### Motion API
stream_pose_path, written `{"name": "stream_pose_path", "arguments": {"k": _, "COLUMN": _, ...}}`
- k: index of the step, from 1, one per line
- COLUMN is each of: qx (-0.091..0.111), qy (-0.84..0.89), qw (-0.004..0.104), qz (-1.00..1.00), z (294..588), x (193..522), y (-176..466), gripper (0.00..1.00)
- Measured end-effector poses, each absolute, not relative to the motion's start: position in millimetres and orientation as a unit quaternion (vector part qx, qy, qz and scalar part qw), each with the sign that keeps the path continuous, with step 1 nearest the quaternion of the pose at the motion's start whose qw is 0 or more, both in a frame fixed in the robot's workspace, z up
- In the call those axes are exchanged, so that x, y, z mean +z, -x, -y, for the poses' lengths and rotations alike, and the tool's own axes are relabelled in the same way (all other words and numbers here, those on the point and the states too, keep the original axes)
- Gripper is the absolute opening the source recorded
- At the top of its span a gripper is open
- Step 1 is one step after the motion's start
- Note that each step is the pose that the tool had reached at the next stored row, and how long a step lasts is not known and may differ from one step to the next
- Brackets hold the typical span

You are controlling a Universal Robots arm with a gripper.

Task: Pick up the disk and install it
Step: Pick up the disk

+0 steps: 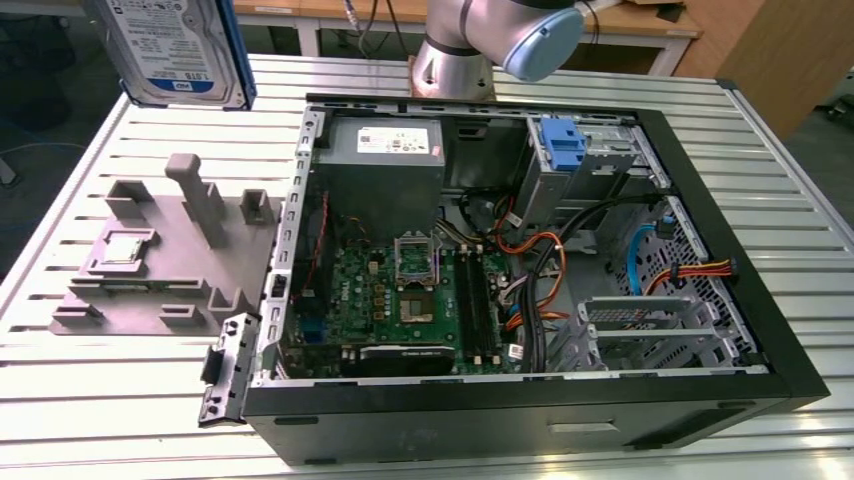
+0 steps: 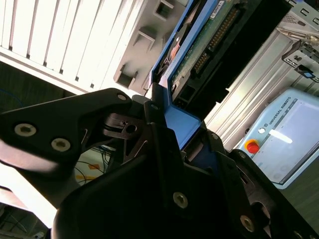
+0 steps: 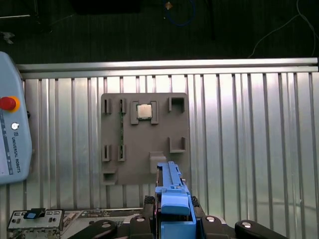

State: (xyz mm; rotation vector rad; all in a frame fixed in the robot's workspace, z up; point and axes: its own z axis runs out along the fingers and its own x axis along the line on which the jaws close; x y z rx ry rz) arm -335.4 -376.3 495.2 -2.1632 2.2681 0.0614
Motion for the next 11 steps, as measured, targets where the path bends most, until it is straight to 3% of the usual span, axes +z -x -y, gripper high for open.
{"name": "stream_pose_path", "arguments": {"k": 11, "qx": 0.02, "qy": 0.69, "qw": 0.003, "qz": -0.723, "z": 376.3, "x": 495.2, "y": 332.6, "gripper": 0.37}}
